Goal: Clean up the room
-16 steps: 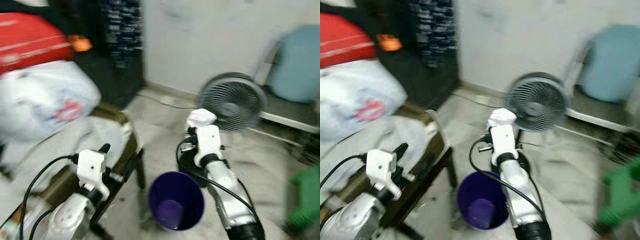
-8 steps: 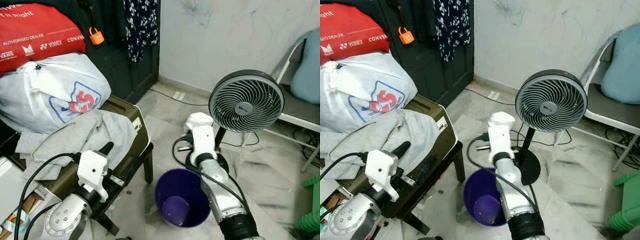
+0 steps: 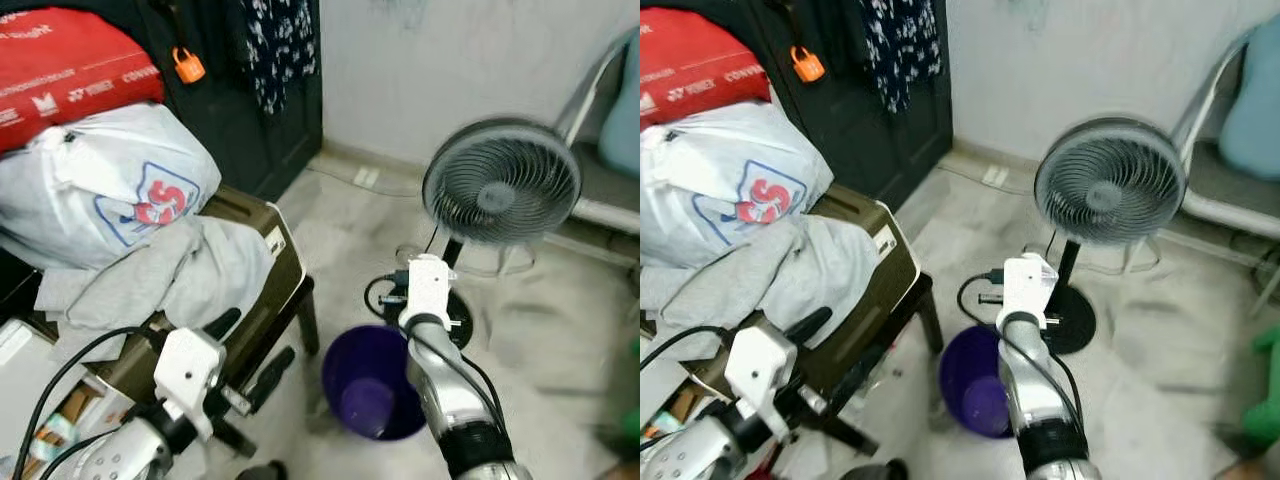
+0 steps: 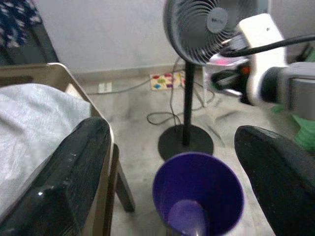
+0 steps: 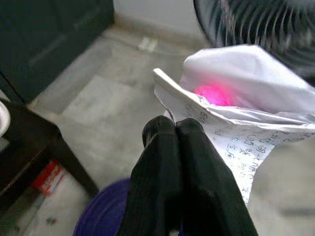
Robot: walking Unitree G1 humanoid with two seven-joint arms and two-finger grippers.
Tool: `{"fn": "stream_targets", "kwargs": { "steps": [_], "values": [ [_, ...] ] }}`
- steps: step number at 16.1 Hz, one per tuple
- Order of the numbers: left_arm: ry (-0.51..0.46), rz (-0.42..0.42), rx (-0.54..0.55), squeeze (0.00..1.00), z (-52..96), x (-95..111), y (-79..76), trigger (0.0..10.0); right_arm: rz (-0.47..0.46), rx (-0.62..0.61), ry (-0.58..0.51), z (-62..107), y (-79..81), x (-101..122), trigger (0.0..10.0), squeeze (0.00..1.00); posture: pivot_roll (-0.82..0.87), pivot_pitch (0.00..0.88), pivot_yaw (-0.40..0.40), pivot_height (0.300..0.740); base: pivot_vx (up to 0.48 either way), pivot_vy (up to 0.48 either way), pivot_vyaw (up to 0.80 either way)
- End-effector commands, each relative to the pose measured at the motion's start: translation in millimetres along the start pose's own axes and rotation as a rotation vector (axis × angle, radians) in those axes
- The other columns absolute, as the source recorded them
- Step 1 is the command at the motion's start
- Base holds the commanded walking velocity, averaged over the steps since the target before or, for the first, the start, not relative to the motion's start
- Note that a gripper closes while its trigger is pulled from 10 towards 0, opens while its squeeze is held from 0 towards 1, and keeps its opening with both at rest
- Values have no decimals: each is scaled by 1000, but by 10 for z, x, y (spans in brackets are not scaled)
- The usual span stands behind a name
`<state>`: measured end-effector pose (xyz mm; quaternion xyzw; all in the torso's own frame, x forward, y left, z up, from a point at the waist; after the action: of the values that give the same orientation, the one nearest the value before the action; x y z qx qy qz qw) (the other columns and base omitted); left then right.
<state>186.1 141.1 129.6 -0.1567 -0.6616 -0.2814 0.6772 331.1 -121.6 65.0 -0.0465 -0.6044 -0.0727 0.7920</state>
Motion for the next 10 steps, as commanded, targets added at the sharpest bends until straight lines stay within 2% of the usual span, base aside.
{"fn": "stream_targets", "kwargs": {
  "steps": [1,3,7,10],
  "values": [
    [9,3,-28,0,19,17,-35,10000,-20,-30,42,-23,-4,-57,10000,0,169,237,84,740,0,0,0],
    [16,5,-43,0,75,65,-76,10000,-18,-79,86,-39,-10,-143,10000,0,194,274,103,740,0,0,0],
    [25,2,-73,0,85,130,-96,10000,14,-125,152,-114,-9,-217,10000,0,220,311,129,740,0,0,0],
    [36,2,-77,0,100,165,-96,10000,-47,-130,199,-136,47,-260,10000,0,239,322,144,740,0,0,0]
  ]
}}
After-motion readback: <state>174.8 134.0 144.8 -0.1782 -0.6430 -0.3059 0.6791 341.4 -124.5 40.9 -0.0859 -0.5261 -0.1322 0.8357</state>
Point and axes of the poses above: a point about 5 cm out from each wrist's last joint towards the gripper, its own z axis pointing back from the gripper into the wrist, its own x axis along the axis of the wrist's last joint, y = z × x, the point moved 1 cm from there along -z, pointing out of the wrist towards the gripper, and after that the axes turned 6 degrees about -z, right-handed, at the moved point
